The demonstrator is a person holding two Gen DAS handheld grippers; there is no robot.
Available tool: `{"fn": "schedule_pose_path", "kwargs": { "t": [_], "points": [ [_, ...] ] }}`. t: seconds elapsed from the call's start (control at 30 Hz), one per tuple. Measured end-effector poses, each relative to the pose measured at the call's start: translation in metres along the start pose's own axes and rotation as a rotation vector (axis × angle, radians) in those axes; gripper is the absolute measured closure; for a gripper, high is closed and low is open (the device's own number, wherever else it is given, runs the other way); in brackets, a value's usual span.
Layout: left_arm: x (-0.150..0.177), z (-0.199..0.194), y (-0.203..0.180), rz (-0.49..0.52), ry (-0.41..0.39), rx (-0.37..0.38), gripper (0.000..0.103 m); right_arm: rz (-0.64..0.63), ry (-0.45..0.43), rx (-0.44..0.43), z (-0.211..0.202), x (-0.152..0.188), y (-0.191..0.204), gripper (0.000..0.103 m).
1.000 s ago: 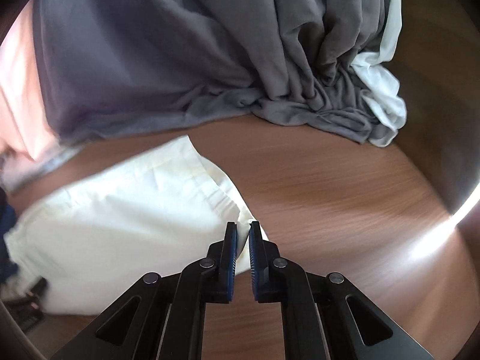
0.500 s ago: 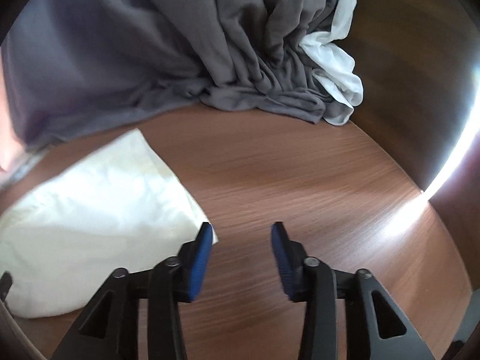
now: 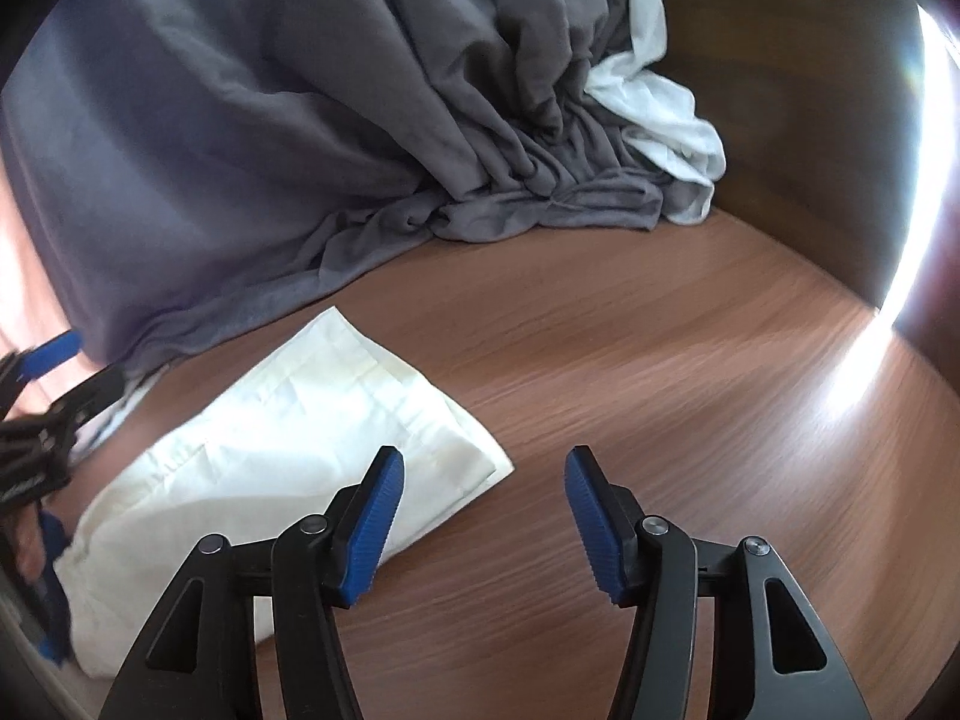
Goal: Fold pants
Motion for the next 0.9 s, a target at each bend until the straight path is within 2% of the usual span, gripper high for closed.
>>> {"fn": "schedule_pose_path", "kwargs": {
  "t": [0.2,0.43,0.6,0.7,0.9],
  "points": [
    [-0.004,0.06,-0.008,0.04,0.082,0.13,0.021,0.059,0.027,0.026,0.022,0.008,-0.008,0.047],
    [-0.009,0.113,-0.012,0.021,0.161,0.234,0.033,0.065,0.058,0.051,0.045,0.011,-0.01,0.047],
    [-0.012,0.141,-0.013,0.009,0.211,0.292,0.042,0.037,0.074,0.069,0.054,0.012,-0.006,0.047],
    [-0.011,0.154,-0.016,0.021,0.244,0.324,0.044,0.034,0.085,0.077,0.059,0.012,-0.003,0.047],
    [-0.006,0.168,-0.017,0.029,0.279,0.344,0.052,0.027,0.093,0.102,0.063,0.013,0.0,0.047]
  ]
}}
Point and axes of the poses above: each gripper's, at about its wrist camera, not at the fingertips, and z roughly the way its jaws point, y to its left, x to its underside, the point moved 4 cm from there along z, roughly the way its jaws point, and after that the axes turned 2 degrees about -x, right-handed, at the moved point
